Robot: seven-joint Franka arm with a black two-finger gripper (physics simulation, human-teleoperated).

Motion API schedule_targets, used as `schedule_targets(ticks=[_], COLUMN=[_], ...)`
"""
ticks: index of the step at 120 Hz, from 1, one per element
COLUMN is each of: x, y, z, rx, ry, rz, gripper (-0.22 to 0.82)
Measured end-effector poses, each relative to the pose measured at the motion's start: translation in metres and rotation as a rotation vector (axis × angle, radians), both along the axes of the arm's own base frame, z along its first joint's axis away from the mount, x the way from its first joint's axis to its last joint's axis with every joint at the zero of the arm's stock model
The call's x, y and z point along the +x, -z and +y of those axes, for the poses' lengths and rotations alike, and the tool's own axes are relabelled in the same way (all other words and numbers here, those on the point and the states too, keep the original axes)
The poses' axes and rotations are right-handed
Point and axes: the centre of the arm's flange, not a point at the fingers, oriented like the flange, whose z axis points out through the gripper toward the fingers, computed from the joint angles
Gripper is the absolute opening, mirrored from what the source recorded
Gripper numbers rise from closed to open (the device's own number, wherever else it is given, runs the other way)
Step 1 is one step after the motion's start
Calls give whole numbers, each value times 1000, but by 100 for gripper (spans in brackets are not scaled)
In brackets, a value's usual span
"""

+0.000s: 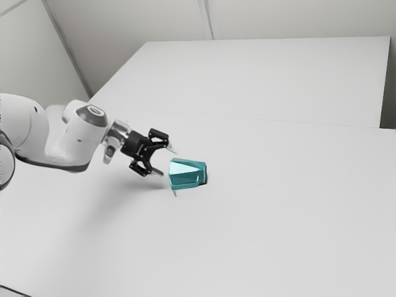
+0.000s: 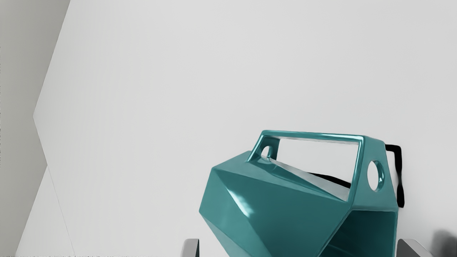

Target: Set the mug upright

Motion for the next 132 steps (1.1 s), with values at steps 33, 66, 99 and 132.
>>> schedule_targets(ticks=[33,66,99,132], x=[9,13,14,21], y=[12,20,10,-21], z=[-14,-36,-35,-43], rx=[-29,-30,-10,31], ry=[-33,-37,-33,6], rz=[0,-3,-23,-83], gripper=[60,55,-2,-15])
